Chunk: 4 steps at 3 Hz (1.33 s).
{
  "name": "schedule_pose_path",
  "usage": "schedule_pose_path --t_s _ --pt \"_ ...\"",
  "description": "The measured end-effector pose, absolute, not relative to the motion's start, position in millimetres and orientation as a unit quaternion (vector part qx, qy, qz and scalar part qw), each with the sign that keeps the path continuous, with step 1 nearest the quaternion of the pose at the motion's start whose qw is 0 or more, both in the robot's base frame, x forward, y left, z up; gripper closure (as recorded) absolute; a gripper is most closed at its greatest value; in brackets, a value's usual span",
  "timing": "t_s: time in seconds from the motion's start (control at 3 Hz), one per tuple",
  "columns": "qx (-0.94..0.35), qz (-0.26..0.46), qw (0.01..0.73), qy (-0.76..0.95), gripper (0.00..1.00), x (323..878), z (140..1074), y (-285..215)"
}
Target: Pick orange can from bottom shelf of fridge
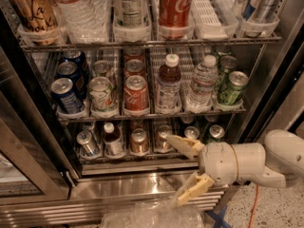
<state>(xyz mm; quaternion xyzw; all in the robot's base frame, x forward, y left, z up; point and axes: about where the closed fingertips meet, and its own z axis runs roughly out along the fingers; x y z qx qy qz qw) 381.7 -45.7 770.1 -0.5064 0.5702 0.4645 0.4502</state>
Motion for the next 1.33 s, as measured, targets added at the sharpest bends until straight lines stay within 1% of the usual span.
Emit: schedule_pose_path --t_s 0.33,0.67,1.0,1.33 --pt "-0.508 0.463 0.450 0.570 0.00 383 771 -46" --pt "-0.495 0.470 0.471 0.559 0.00 381 755 -38" --pt "-0.451 0.482 0.517 0.545 0.00 378 720 -25" --pt "-0.404 0.477 0.563 0.540 0.00 380 681 -22"
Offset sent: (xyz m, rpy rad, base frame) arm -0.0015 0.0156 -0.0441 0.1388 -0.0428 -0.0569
